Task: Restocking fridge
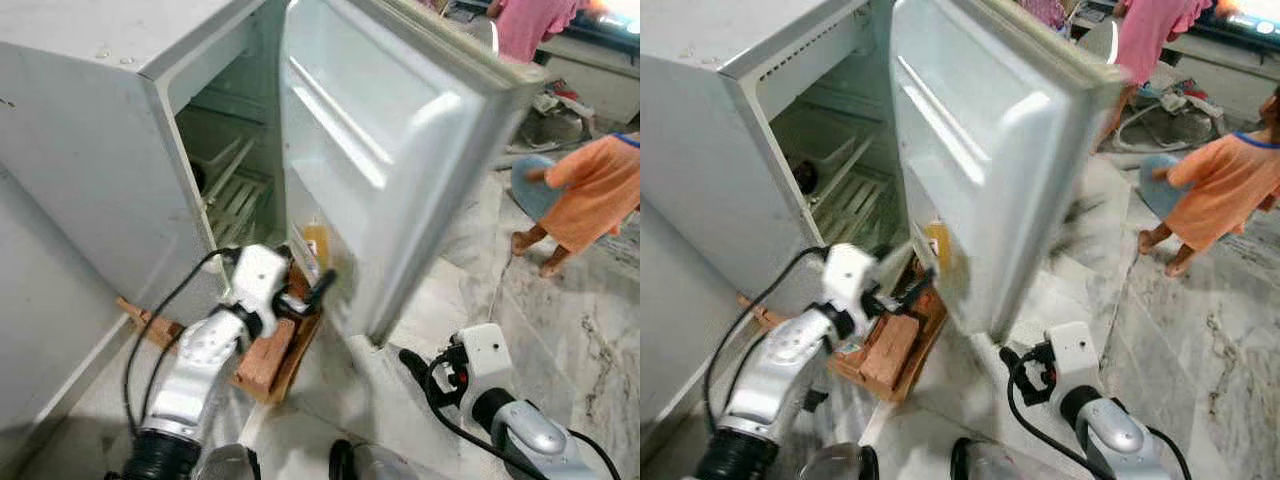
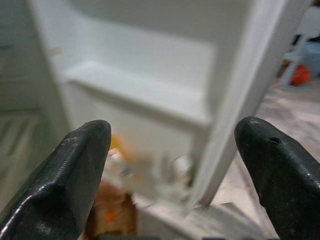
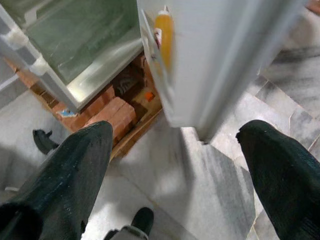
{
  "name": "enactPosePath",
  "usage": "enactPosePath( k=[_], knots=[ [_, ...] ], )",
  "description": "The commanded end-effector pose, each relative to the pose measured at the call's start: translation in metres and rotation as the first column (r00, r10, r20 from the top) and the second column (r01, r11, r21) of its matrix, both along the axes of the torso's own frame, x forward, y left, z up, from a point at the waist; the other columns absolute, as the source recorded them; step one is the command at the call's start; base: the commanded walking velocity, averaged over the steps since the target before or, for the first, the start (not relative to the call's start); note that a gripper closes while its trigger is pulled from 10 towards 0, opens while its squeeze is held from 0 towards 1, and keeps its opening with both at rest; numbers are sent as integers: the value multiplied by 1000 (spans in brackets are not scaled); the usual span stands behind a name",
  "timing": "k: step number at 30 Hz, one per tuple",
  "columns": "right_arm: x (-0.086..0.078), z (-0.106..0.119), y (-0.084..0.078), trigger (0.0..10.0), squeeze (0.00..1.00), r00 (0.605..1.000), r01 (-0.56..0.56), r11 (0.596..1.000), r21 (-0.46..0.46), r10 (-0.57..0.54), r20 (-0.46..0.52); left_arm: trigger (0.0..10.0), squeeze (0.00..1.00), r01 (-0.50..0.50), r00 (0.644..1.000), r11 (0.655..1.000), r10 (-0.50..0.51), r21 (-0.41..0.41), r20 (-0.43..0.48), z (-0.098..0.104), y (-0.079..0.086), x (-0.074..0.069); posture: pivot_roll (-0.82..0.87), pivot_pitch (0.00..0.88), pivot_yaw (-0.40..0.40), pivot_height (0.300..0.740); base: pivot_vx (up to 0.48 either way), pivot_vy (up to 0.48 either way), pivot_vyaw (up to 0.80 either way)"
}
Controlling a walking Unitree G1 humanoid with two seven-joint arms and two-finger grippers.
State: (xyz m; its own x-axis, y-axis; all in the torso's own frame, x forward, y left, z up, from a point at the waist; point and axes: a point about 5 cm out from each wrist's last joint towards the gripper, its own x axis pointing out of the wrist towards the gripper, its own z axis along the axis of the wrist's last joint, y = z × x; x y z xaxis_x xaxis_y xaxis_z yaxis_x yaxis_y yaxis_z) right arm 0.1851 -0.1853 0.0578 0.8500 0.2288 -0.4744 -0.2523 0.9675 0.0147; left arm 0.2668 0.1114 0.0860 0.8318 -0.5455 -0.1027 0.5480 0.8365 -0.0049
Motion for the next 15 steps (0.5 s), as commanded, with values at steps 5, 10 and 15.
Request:
enactPosePath(
  k=[5, 10, 15],
  knots=[
    [11, -6, -5, 10000, 0, 999, 44, 999, -4, -43, 33, 10000, 0, -89, 995, 995, 90, 34, -30, -9, 17, -8, 38, 81, -45, 740, 0, -474, 0],
    [18, -10, -6, 10000, 0, 998, 57, 998, -12, -56, 33, 10000, 0, -91, 995, 995, 93, 49, -39, -14, 16, -11, 39, 74, -49, 740, 0, -480, 0],
    [28, -10, -1, 10000, 0, 997, 54, 999, -9, -53, 53, 10000, 0, -93, 995, 994, 96, 53, -40, -16, 13, -9, 40, 62, -51, 740, 0, -96, 0]
  ],
)
